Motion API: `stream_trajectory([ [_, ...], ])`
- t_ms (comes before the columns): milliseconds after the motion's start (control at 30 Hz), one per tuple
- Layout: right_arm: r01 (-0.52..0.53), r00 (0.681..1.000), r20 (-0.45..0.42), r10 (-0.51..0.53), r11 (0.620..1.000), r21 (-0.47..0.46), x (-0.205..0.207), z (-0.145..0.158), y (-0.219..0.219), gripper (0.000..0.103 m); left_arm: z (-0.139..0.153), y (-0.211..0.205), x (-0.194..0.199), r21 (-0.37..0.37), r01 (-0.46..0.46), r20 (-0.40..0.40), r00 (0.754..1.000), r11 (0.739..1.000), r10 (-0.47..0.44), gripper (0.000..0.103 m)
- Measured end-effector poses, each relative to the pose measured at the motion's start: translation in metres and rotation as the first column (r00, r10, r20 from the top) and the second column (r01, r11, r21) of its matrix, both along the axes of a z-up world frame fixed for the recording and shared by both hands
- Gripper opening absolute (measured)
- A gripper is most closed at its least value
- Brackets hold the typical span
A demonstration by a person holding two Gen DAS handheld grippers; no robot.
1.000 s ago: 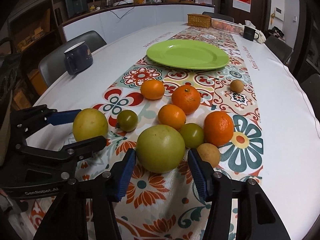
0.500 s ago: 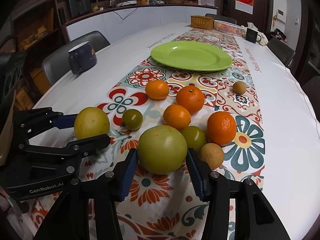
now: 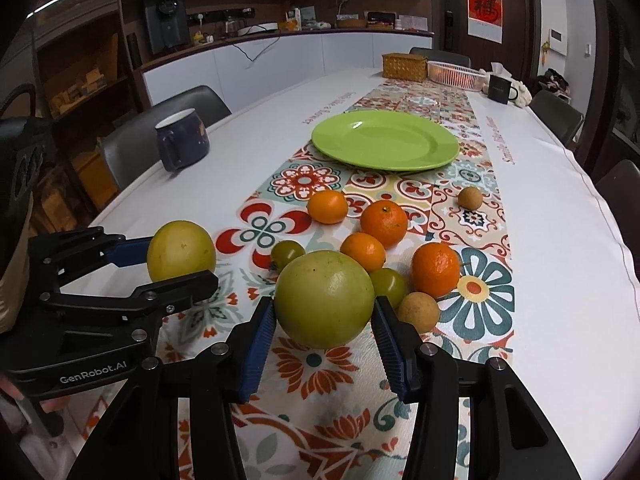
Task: Organize fruits
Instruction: 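Place both held fruits onto the green plate and open both grippers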
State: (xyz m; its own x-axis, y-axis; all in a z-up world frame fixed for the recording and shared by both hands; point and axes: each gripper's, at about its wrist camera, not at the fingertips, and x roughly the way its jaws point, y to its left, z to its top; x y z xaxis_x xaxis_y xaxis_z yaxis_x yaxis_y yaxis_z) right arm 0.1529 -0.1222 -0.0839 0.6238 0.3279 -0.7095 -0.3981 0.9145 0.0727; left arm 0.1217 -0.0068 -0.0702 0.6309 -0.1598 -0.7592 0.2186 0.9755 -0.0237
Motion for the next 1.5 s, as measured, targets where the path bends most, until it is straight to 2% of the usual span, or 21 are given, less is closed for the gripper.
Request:
stream_trajectory([
  [167, 0.001, 1.0, 0.02, -0.001, 1.0, 0.013, -0.003, 0.01, -0.002, 0.05, 0.01, -0.001, 0.001, -0.009, -0.001, 0.017, 1.0, 1.0, 0.001, 0.05],
  [333, 0.007, 0.999, 0.05, -0.007, 1.0, 0.011, 0.012, 0.024, -0.005, 0.05, 0.028, -0.005, 0.02, 0.005, 0.011, 0.061, 0.998, 1.0, -0.011, 0.05],
  [533, 0.02, 0.996, 0.088, -0.02, 1.0, -0.002, 0.052, 0.042, -0.01, 0.05, 0.047, -0.01, 0.062, 0.019, 0.027, 0.105, 0.994, 0.999, -0.029, 0.05],
  [733, 0.025, 0.995, 0.097, -0.023, 1.0, -0.013, 0.106, 0.056, -0.012, 0.05, 0.056, -0.012, 0.116, 0.007, 0.046, 0.106, 0.993, 0.999, -0.047, 0.05],
  [933, 0.027, 0.997, 0.066, -0.025, 0.999, -0.029, 0.158, 0.053, -0.013, 0.05, 0.047, -0.014, 0.173, 0.004, 0.053, 0.07, 0.996, 0.999, -0.054, 0.05],
  [1133, 0.021, 1.0, 0.007, -0.021, 0.998, -0.052, 0.204, 0.034, -0.012, 0.05, 0.027, -0.02, 0.215, 0.02, 0.07, 0.025, 0.997, 0.997, -0.07, 0.05],
  [1500, 0.007, 0.997, -0.074, -0.012, 0.998, -0.068, 0.248, 0.0, -0.011, 0.05, -0.012, -0.021, 0.254, -0.002, 0.072, -0.08, 0.994, 0.997, -0.072, 0.05],
])
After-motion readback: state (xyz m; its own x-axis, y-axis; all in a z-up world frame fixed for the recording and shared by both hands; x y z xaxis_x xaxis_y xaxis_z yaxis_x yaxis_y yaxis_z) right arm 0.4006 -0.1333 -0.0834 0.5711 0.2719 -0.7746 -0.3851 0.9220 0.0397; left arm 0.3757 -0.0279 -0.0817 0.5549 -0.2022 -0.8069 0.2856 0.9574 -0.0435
